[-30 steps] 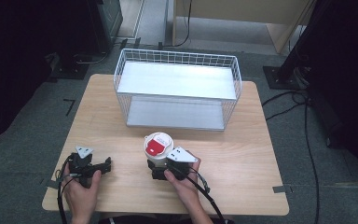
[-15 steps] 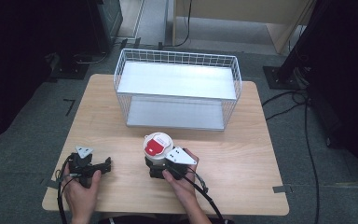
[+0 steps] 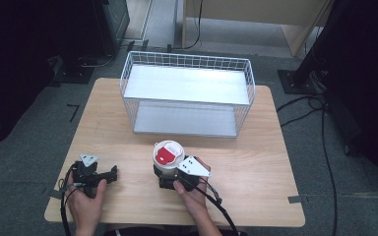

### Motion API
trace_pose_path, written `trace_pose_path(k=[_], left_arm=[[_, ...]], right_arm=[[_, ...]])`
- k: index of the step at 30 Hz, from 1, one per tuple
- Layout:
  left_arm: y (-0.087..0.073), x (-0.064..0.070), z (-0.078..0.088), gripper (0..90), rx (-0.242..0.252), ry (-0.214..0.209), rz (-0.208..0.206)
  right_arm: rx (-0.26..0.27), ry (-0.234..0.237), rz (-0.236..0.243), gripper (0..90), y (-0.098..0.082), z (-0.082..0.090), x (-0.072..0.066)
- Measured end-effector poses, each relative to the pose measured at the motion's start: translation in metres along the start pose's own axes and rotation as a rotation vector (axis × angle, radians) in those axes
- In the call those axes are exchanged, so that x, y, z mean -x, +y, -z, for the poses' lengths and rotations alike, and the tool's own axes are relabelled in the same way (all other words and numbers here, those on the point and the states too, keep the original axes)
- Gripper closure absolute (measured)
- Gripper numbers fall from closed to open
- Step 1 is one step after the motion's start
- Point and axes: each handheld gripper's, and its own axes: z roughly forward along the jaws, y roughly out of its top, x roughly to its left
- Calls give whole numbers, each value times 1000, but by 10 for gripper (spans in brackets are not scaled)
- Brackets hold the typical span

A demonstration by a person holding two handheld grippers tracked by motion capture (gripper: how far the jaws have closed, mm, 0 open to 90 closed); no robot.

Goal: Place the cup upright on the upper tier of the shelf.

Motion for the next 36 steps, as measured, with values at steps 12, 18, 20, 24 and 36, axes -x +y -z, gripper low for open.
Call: trace_pose_path(k=[12,18,20,24,36], left_arm=[[0,0,0,0,1,0,2],[0,0,0,0,1,1,0],[0,0,0,0,1,1,0],[0,0,0,0,0,0,0],[0,0,0,0,1,0,0]], right_arm=[[58,4,-2,84,20,9,-1],[88,11,5,84,33,11,-3],[93,11,8,84,37,12,-4],[114,8,22,84,48,14,-4],[159,-10,21,84,71,19,4]])
